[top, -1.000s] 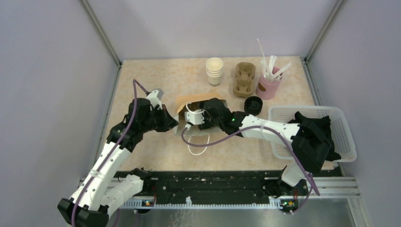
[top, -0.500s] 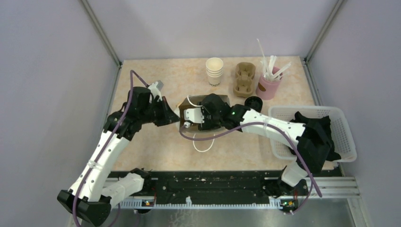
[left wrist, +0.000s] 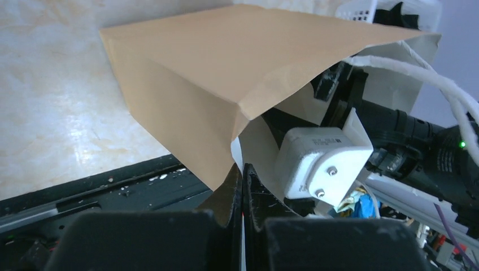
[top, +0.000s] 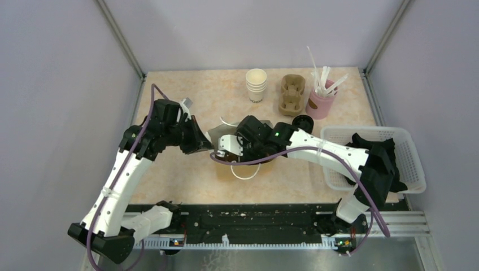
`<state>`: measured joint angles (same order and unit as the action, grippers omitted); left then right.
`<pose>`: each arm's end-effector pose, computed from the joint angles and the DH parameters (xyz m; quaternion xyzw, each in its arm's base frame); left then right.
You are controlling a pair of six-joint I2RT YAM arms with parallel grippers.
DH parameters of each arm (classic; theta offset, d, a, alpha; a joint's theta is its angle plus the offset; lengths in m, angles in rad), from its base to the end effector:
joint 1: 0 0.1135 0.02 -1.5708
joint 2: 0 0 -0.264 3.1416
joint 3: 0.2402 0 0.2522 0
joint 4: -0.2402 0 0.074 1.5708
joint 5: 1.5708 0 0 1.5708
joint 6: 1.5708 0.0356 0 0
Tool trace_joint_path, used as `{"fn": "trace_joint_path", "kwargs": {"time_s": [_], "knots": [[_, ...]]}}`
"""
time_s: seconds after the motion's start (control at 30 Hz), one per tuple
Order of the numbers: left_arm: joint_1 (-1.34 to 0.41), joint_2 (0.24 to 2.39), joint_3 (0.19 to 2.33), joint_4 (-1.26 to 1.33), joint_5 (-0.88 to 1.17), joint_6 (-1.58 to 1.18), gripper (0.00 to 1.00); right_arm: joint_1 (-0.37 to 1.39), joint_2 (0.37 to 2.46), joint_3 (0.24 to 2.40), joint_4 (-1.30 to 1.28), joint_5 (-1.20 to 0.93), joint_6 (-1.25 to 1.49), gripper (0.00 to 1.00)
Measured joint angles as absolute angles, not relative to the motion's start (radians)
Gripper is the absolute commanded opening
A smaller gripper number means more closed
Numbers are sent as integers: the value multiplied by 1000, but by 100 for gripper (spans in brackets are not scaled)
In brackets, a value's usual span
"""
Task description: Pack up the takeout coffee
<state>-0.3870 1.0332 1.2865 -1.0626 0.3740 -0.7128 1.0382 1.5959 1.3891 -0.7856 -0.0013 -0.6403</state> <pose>0.1626 -0.0803 0.3822 -0.0798 0.9113 -0.3380 0.2211 0.1719 0.2917 0.2941 -0.7134 0.6401 0.0570 0.2794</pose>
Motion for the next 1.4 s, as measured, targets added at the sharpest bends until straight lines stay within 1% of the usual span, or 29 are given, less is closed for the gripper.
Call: {"fn": "trace_joint_path", "kwargs": {"time_s": [0.17, 0.37, 0.67, 1.0, 1.4], "knots": [[-387, 1095, 1346, -1121, 292, -705, 5, 1044, 1613, 1390, -794, -46, -605, 14], [-387, 1188, 1400, -1130, 236, -674, 7, 1045, 1638, 1373, -736, -54, -580, 14], [-389, 1190, 1412, -1132, 187, -636, 7, 1044, 1623, 1285, -605, -73, -558, 13], [-389, 1189, 1412, -1132, 155, -616, 8, 1037, 1680, 1311, -554, -93, -542, 12], [-389, 1186, 1412, -1132, 144, -598, 8, 1014, 1586, 1190, -440, -128, -546, 12]]}}
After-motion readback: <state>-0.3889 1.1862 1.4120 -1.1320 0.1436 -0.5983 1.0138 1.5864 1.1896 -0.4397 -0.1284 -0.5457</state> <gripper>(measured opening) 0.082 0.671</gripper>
